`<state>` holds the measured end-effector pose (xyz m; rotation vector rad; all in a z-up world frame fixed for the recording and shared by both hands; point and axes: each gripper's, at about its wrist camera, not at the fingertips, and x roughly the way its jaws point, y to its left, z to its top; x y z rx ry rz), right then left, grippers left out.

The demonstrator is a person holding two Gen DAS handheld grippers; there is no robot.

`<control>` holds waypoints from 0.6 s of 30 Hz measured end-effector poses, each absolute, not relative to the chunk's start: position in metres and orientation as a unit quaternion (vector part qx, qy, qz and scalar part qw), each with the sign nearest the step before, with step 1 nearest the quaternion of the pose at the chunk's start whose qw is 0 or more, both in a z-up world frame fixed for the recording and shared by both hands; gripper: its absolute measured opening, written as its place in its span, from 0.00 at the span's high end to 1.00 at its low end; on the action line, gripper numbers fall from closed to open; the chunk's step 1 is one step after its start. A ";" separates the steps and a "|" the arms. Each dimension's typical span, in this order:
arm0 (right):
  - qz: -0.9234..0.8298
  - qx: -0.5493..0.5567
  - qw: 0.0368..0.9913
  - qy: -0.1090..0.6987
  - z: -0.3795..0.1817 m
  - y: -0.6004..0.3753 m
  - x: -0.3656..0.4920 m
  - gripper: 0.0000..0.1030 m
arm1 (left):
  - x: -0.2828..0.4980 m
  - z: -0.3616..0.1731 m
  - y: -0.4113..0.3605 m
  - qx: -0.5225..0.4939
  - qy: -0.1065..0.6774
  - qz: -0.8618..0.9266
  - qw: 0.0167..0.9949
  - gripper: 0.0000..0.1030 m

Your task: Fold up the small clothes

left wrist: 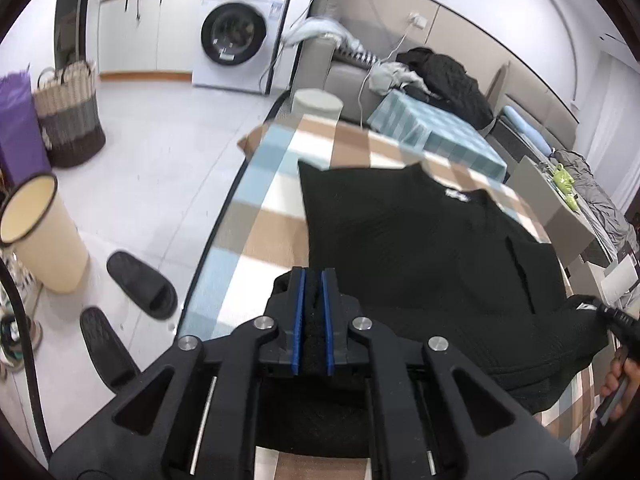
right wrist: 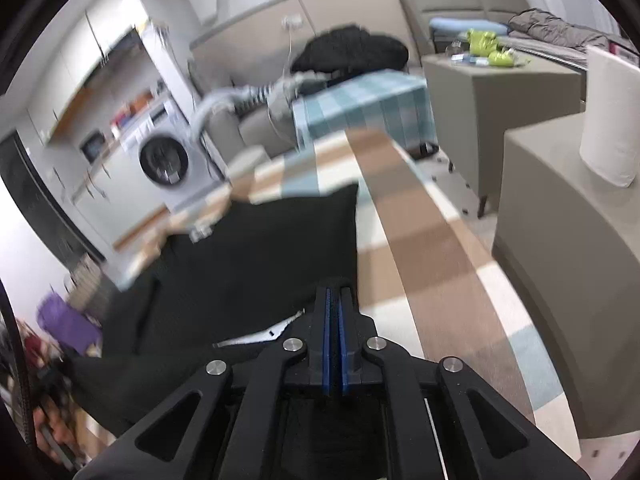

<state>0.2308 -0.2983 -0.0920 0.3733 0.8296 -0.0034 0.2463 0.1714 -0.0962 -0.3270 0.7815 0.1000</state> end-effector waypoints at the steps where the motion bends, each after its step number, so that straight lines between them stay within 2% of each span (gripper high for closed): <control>1: -0.006 0.176 0.891 0.418 -0.098 -0.299 0.231 0.87 | 0.247 -0.103 0.173 -0.167 0.386 0.054 0.906 0.92; 2: -0.004 0.180 0.886 0.426 -0.103 -0.300 0.229 0.74 | 0.246 -0.109 0.175 -0.172 0.394 0.055 0.901 0.83; 3: 0.006 0.192 0.882 0.430 -0.107 -0.304 0.224 0.53 | 0.245 -0.115 0.177 -0.181 0.402 0.055 0.896 0.72; 4: 0.007 0.207 0.880 0.427 -0.109 -0.309 0.217 0.46 | 0.242 -0.120 0.178 -0.189 0.404 0.052 0.893 0.64; 5: 0.008 0.220 0.879 0.423 -0.111 -0.313 0.210 0.42 | 0.239 -0.124 0.179 -0.198 0.405 0.047 0.891 0.51; 6: 0.017 0.230 0.875 0.425 -0.114 -0.317 0.205 0.41 | 0.237 -0.128 0.178 -0.206 0.404 0.040 0.890 0.45; 10: 0.030 0.237 0.865 0.442 -0.129 -0.318 0.202 0.40 | 0.241 -0.142 0.164 -0.188 0.415 0.030 0.890 0.38; 16: 0.035 0.222 0.865 0.450 -0.141 -0.301 0.219 0.40 | 0.260 -0.159 0.149 -0.165 0.431 0.037 0.886 0.38; 17: 0.037 0.220 0.864 0.452 -0.144 -0.298 0.222 0.44 | 0.262 -0.161 0.147 -0.159 0.433 0.038 0.887 0.39; 18: 0.039 0.214 0.862 0.458 -0.146 -0.296 0.225 0.52 | 0.262 -0.161 0.146 -0.152 0.434 0.040 0.887 0.48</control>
